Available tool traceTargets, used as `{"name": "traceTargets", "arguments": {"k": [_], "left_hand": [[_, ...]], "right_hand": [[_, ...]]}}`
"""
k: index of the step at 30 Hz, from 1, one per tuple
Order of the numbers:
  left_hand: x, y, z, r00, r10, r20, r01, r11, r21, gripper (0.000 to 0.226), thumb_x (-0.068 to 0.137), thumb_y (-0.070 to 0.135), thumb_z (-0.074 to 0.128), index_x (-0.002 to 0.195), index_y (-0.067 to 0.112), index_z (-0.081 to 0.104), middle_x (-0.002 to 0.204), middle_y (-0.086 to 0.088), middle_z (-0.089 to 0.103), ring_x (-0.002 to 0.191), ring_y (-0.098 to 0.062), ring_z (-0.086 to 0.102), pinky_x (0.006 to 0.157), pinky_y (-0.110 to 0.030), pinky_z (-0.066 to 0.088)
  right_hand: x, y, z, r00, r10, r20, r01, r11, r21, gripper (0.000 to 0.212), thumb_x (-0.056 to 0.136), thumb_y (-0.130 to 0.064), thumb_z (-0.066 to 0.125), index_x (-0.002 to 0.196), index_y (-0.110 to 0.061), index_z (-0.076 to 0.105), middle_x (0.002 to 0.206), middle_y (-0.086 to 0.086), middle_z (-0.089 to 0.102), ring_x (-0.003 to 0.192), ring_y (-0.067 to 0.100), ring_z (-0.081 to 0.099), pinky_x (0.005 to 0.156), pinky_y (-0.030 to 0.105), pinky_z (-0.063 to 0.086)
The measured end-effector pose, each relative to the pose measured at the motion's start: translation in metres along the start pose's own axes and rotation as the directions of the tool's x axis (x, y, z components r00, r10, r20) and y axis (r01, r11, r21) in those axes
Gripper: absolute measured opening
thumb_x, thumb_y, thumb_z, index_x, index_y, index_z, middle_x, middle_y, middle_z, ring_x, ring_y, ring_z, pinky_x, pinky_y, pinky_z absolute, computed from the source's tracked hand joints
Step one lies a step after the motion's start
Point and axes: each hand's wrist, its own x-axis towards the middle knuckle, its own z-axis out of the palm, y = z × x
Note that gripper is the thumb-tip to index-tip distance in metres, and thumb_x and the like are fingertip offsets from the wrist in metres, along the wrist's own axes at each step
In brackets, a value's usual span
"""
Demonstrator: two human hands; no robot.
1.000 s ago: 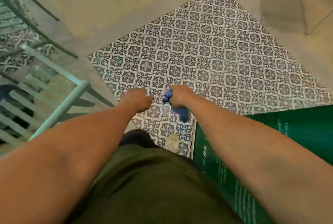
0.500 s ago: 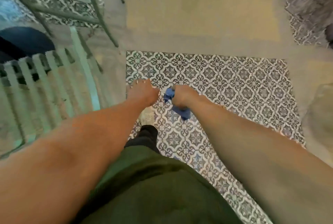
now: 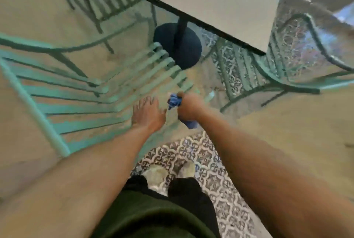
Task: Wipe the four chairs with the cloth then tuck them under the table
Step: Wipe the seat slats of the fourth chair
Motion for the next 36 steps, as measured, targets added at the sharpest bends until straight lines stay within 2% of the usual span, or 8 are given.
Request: {"name": "traceTargets", "arguments": {"k": [5,10,14,20,24,27,30,36], "left_hand": [[0.024,-0.035,0.006,0.947,-0.321,-0.018,0.316,0.94,-0.126,0.058,0.098,0.048,0.036,0.145,0.013,0.036,0.147,-0.013,0.041,0.135,-0.033,0.034,0.107,-0.047,0.032],[0.052,-0.05,0.031,0.843,-0.538,0.009,0.529,0.825,-0.199,0.06,0.098,0.048,0.036,0.147,0.014,0.032,0.147,-0.012,0.039,0.136,-0.033,0.032,0.107,-0.048,0.03],[0.085,-0.067,0.057,0.795,-0.604,0.063,0.601,0.767,-0.224,0.058,0.099,0.043,0.038,0.148,0.015,0.03,0.148,-0.011,0.038,0.137,-0.032,0.031,0.111,-0.047,0.026],[0.148,-0.104,0.124,0.83,-0.557,0.019,0.553,0.819,-0.156,0.055,0.098,0.038,0.045,0.145,0.012,0.033,0.141,-0.01,0.046,0.129,-0.03,0.041,0.11,-0.042,0.029],[0.185,-0.126,0.176,0.854,-0.517,-0.06,0.512,0.855,-0.082,0.062,0.098,0.045,0.047,0.146,0.008,0.032,0.144,-0.013,0.041,0.134,-0.032,0.035,0.116,-0.044,0.019],[0.198,-0.138,0.204,0.848,-0.506,-0.157,0.514,0.858,0.011,0.064,0.083,0.05,0.069,0.124,0.003,0.058,0.124,-0.018,0.057,0.115,-0.035,0.052,0.107,-0.044,0.029],[0.203,-0.148,0.218,0.859,-0.46,-0.225,0.477,0.879,0.026,0.061,0.086,0.045,0.066,0.128,0.001,0.056,0.129,-0.019,0.055,0.119,-0.036,0.051,0.108,-0.045,0.028],[0.211,-0.154,0.23,0.842,-0.42,-0.338,0.433,0.901,-0.04,0.049,0.092,0.037,0.057,0.129,0.006,0.052,0.122,-0.015,0.056,0.114,-0.034,0.05,0.108,-0.045,0.031]], "right_hand": [[0.082,-0.039,-0.036,0.961,-0.274,-0.022,0.269,0.953,-0.138,0.036,0.085,-0.016,0.053,0.12,-0.011,0.057,0.115,0.015,0.061,0.105,0.035,0.059,0.083,0.036,0.047],[0.155,-0.07,-0.041,0.868,-0.451,0.207,0.496,0.799,-0.341,0.04,0.087,-0.011,0.059,0.126,-0.009,0.052,0.122,0.012,0.058,0.11,0.032,0.057,0.075,0.031,0.043],[0.22,-0.082,-0.036,0.814,-0.513,0.272,0.58,0.745,-0.329,0.033,0.087,-0.014,0.059,0.119,-0.011,0.054,0.113,0.01,0.061,0.092,0.028,0.056,0.069,0.029,0.041],[0.332,-0.096,-0.026,0.829,-0.558,-0.033,0.557,0.82,0.133,0.013,0.085,-0.007,0.053,0.074,-0.012,0.058,0.073,0.006,0.055,0.075,0.024,0.052,0.058,0.029,0.037],[0.402,-0.106,-0.018,0.91,-0.35,-0.223,0.405,0.627,0.666,0.012,0.084,-0.024,0.065,0.078,-0.014,0.066,0.084,0.003,0.068,0.086,0.02,0.065,0.081,0.038,0.051],[0.456,-0.077,0.016,0.891,-0.198,-0.408,0.292,0.939,0.183,0.061,0.088,-0.054,0.05,0.125,-0.006,0.051,0.122,0.019,0.057,0.113,0.036,0.054,0.095,0.044,0.041],[0.486,-0.047,0.076,0.799,-0.332,-0.501,0.224,0.938,-0.264,0.08,0.09,-0.064,0.035,0.148,-0.01,0.023,0.141,0.031,0.035,0.126,0.047,0.036,0.104,0.056,0.027],[0.489,-0.085,0.113,0.628,-0.322,-0.708,0.195,0.946,-0.258,0.04,0.096,-0.029,0.034,0.128,-0.008,0.045,0.131,0.029,0.042,0.117,0.044,0.042,0.095,0.049,0.031]]}}
